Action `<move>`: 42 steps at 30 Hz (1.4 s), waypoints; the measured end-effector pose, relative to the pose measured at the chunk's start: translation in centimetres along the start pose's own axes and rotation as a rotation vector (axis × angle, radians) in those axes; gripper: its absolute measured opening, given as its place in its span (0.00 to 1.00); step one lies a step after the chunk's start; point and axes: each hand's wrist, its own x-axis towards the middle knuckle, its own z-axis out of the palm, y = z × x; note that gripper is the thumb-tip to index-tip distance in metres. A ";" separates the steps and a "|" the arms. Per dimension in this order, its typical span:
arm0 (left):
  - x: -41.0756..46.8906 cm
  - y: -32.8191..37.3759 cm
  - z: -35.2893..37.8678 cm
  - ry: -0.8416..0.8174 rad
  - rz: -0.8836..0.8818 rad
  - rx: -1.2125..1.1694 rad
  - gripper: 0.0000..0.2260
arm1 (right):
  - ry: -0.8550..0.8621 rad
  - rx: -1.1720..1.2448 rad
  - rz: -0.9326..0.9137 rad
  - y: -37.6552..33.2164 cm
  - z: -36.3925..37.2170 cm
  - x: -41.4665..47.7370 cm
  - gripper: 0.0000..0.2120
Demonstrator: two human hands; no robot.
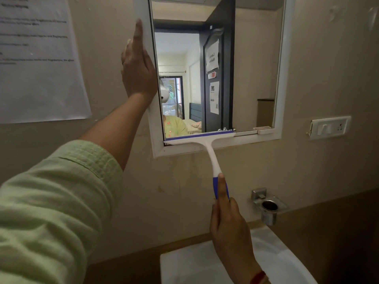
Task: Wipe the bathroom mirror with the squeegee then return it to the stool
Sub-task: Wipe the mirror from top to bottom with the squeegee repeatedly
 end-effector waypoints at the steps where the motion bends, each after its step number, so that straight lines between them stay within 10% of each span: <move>1: 0.0 0.0 0.0 0.000 0.000 -0.004 0.20 | 0.006 0.017 -0.009 -0.1 -0.4 0.1 0.36; 42: -0.3 0.0 -0.3 -0.086 -0.063 -0.028 0.20 | 0.540 0.128 -0.334 -9.1 -15.6 34.8 0.24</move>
